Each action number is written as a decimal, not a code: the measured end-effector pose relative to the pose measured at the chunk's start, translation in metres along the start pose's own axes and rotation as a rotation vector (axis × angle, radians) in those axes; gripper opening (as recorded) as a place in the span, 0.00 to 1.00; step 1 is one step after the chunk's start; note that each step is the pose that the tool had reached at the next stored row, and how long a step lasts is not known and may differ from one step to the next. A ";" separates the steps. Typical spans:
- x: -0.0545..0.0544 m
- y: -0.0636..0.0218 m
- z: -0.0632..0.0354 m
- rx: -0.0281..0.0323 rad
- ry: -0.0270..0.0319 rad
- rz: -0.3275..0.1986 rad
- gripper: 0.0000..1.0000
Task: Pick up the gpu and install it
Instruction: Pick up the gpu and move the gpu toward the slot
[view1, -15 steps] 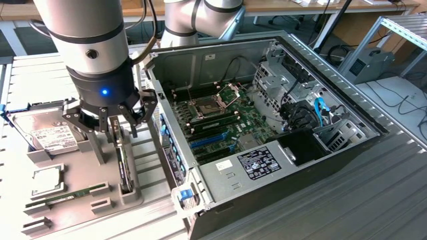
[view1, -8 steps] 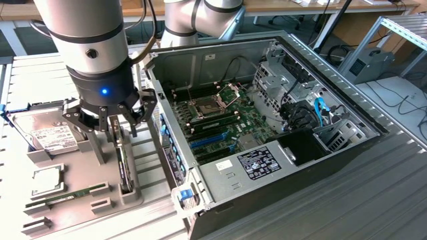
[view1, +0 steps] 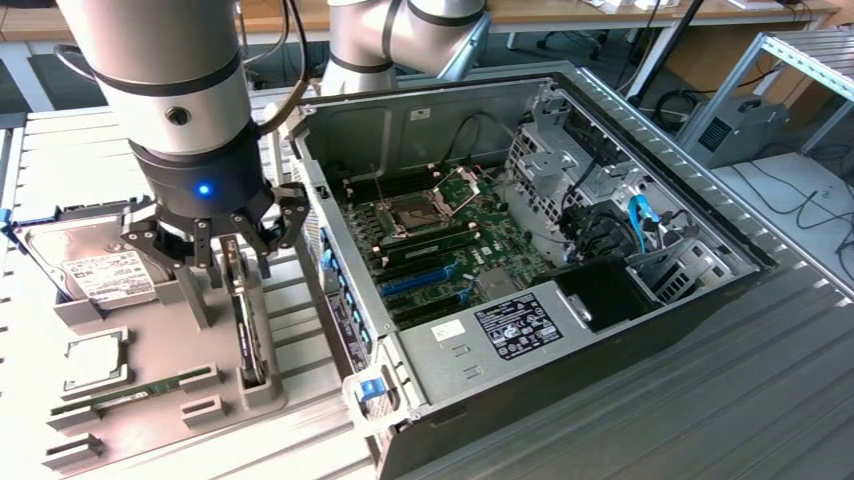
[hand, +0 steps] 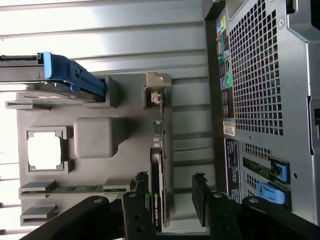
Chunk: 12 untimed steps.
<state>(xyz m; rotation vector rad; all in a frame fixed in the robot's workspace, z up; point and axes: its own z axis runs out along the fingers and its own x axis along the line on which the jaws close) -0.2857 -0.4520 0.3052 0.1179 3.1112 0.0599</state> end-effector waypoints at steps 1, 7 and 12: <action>0.000 -0.0003 0.0003 0.0000 0.0000 0.000 0.48; 0.004 -0.0027 0.0021 0.0000 0.0000 0.000 0.48; 0.005 -0.0038 0.0033 -0.0002 -0.0002 0.000 0.48</action>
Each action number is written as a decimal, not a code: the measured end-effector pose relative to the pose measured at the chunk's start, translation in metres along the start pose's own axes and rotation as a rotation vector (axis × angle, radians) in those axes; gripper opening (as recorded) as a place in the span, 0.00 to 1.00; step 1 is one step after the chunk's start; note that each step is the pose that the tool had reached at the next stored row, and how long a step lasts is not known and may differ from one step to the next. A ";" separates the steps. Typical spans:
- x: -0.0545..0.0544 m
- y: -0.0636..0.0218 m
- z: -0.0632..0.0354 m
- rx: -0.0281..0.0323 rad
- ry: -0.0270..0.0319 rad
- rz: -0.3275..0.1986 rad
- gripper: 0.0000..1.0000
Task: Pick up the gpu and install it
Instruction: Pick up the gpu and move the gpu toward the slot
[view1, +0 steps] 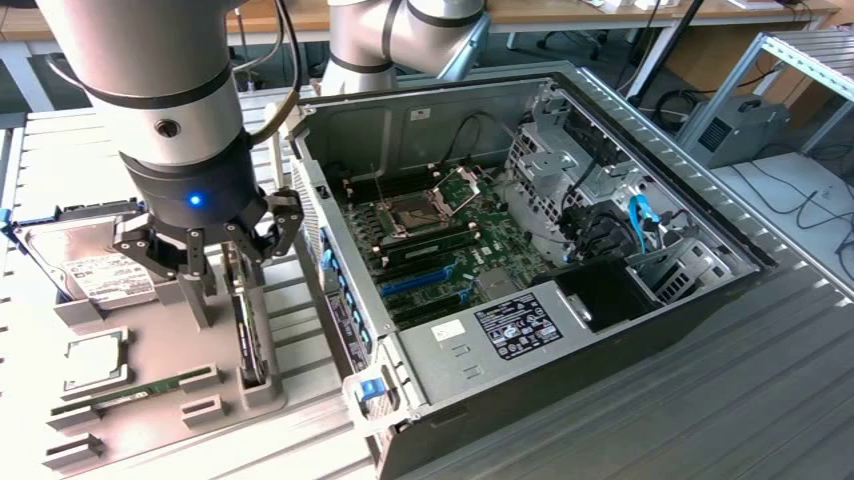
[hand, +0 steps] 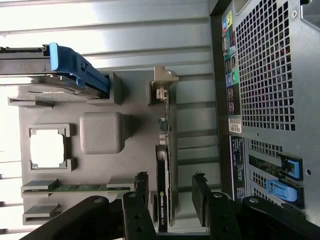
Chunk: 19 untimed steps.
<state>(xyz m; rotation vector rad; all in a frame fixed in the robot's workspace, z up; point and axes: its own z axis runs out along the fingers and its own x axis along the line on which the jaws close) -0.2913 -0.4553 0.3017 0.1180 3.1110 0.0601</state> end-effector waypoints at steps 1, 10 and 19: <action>0.000 -0.0001 0.0002 0.0000 0.0001 0.000 0.48; 0.003 -0.0011 0.0020 0.0001 0.0002 0.000 0.48; 0.004 -0.0015 0.0045 0.0001 0.0002 0.000 0.48</action>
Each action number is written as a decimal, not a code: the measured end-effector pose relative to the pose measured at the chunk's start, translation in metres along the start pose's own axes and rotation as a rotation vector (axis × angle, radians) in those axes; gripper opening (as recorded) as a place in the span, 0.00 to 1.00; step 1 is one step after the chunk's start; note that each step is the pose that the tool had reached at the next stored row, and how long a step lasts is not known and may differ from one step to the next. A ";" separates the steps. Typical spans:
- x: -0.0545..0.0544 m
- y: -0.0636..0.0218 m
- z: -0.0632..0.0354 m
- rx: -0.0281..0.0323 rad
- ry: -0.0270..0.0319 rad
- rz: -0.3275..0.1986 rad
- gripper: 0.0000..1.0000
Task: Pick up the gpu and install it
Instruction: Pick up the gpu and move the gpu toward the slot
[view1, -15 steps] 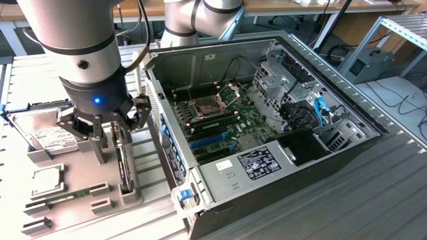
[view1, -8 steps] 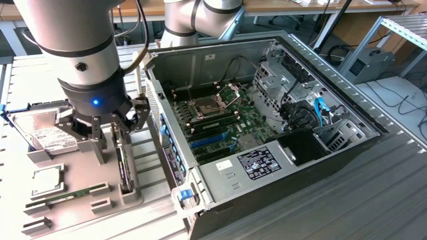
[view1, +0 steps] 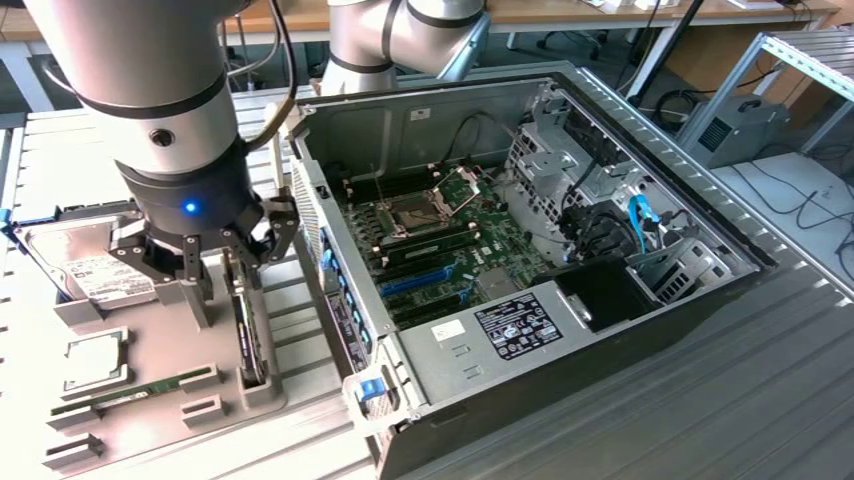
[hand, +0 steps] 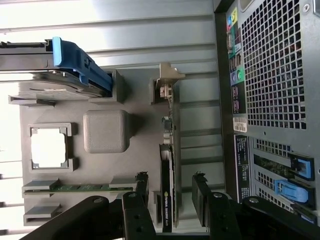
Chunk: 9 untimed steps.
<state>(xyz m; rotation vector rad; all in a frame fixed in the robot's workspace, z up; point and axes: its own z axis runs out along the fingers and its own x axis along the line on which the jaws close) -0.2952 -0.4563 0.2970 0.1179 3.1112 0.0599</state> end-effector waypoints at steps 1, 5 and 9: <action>0.000 0.0000 0.0002 0.0000 0.0000 0.000 0.48; 0.002 -0.0002 0.0013 -0.0001 0.0000 0.000 0.48; 0.003 -0.0003 0.0022 0.0000 0.0000 0.000 0.48</action>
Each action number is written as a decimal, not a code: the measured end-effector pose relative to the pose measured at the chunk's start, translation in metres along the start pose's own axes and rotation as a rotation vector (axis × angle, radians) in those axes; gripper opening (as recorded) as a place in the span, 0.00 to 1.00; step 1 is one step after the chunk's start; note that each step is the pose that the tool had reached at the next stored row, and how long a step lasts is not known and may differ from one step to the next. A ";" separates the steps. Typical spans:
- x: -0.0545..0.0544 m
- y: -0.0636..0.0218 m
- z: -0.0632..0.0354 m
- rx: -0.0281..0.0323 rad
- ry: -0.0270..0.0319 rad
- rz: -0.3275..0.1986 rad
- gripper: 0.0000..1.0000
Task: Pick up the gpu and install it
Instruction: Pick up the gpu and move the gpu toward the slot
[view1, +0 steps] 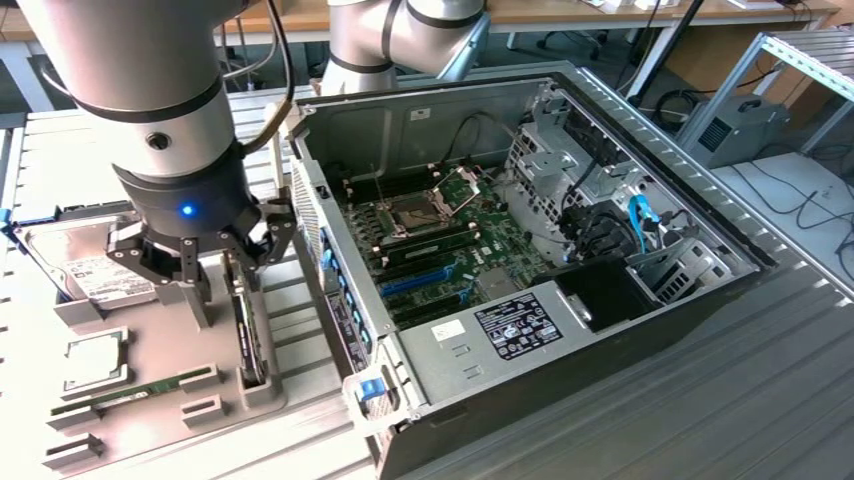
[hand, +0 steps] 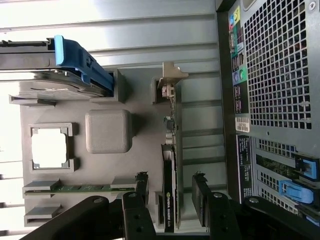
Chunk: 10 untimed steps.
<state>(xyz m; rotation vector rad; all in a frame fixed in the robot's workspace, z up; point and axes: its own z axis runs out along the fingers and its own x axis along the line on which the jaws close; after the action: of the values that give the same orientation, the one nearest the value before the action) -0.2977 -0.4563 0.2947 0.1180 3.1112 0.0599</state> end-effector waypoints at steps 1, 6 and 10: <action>0.000 0.0000 0.0002 0.0000 -0.0001 0.000 0.48; 0.001 -0.0001 0.0012 0.0000 0.0000 0.000 0.48; 0.002 -0.0002 0.0020 0.0000 0.0000 0.000 0.48</action>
<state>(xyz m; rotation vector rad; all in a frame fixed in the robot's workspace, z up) -0.2994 -0.4563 0.2927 0.1179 3.1112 0.0599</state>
